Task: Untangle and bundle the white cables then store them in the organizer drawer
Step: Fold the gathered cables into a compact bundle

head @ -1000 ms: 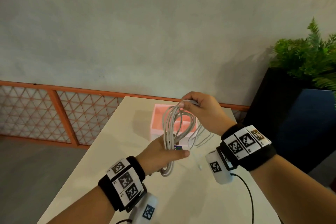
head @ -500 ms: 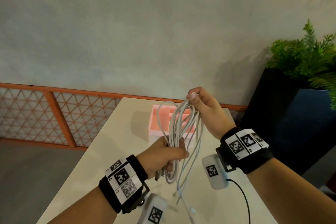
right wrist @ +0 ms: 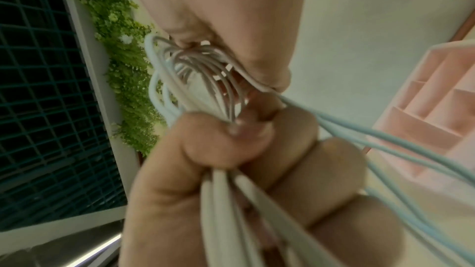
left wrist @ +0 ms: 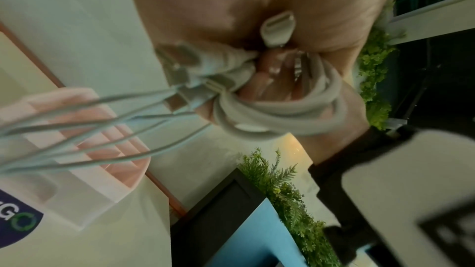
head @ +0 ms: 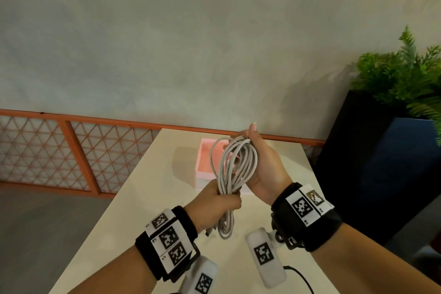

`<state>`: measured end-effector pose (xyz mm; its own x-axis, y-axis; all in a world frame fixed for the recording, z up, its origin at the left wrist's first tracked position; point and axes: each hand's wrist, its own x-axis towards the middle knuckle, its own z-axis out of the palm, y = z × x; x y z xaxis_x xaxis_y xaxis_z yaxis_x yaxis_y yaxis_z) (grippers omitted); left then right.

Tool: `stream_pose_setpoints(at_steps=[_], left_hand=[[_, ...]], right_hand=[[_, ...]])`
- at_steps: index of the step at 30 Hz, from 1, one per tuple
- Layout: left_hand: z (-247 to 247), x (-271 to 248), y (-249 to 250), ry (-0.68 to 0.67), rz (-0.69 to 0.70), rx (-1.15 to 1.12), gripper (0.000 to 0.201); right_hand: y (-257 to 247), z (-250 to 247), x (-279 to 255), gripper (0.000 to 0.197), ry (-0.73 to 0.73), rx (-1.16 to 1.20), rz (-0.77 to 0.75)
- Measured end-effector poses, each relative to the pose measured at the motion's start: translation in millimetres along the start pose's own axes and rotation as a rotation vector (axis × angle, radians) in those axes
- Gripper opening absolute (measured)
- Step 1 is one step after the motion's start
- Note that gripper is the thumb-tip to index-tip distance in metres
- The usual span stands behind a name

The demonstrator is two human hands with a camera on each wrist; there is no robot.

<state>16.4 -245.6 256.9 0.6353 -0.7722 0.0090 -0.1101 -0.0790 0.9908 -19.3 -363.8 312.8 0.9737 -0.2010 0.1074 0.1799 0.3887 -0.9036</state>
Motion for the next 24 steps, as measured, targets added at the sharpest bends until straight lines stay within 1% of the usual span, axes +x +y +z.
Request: stream_pose_setpoints(at_steps=[2,5,6,7,8,10,12,14,15,17,18,19,21,23,24], left_hand=[[-1.5,0.5,3.8,-0.004,-0.013,-0.014,0.021],[-3.2,-0.4,8.4,-0.007,-0.066,-0.068,0.022],[-3.3,0.1,8.3,-0.013,-0.081,-0.080,0.019],[-3.1,1.2,8.1,-0.015,-0.093,-0.071,0.013],[-2.2,2.5,8.4,-0.011,-0.097,-0.038,0.011],[0.1,6.6,6.9,-0.027,-0.081,0.026,0.028],[3.0,9.3,5.3,-0.060,-0.056,0.088,0.037],[4.1,9.2,5.5,-0.072,-0.093,0.129,0.037],[4.2,7.6,6.7,-0.064,-0.135,0.138,0.035],[2.2,5.4,6.7,-0.050,-0.188,0.150,0.040],[0.7,5.2,5.8,-0.049,-0.192,0.154,0.043],[-1.3,3.8,6.9,-0.047,-0.192,0.179,0.041],[-5.7,1.1,8.5,0.019,-0.190,0.246,0.029],[-10.3,-0.6,10.2,0.112,-0.162,0.330,0.034],[-12.4,-1.2,12.3,0.156,-0.132,0.406,0.039]], right_hand=[[4.8,0.2,-2.2,0.050,-0.013,0.005,-0.008],[11.1,-2.5,-3.3,0.085,-0.052,-0.055,-0.062],[11.8,-3.0,-3.8,0.093,-0.088,-0.106,-0.070],[12.6,-3.9,-4.3,0.093,-0.119,-0.183,-0.074],[12.6,-4.5,-5.4,0.090,-0.143,-0.274,-0.073],[10.4,-2.1,-8.4,0.083,-0.181,-0.421,-0.071],[9.5,1.8,-10.5,0.076,-0.196,-0.521,-0.089],[9.9,5.6,-11.1,0.064,-0.152,-0.605,-0.136],[10.6,6.9,-10.9,0.055,-0.115,-0.617,-0.166],[13.2,8.0,-10.3,0.039,-0.056,-0.603,-0.212],[14.7,8.6,-9.7,0.033,-0.032,-0.607,-0.232],[15.9,9.5,-9.1,0.029,-0.008,-0.612,-0.249],[17.8,11.1,-7.3,0.024,0.033,-0.599,-0.263],[17.1,13.1,-4.7,0.025,0.045,-0.620,-0.279],[16.3,14.9,-3.6,0.025,0.037,-0.655,-0.289]])
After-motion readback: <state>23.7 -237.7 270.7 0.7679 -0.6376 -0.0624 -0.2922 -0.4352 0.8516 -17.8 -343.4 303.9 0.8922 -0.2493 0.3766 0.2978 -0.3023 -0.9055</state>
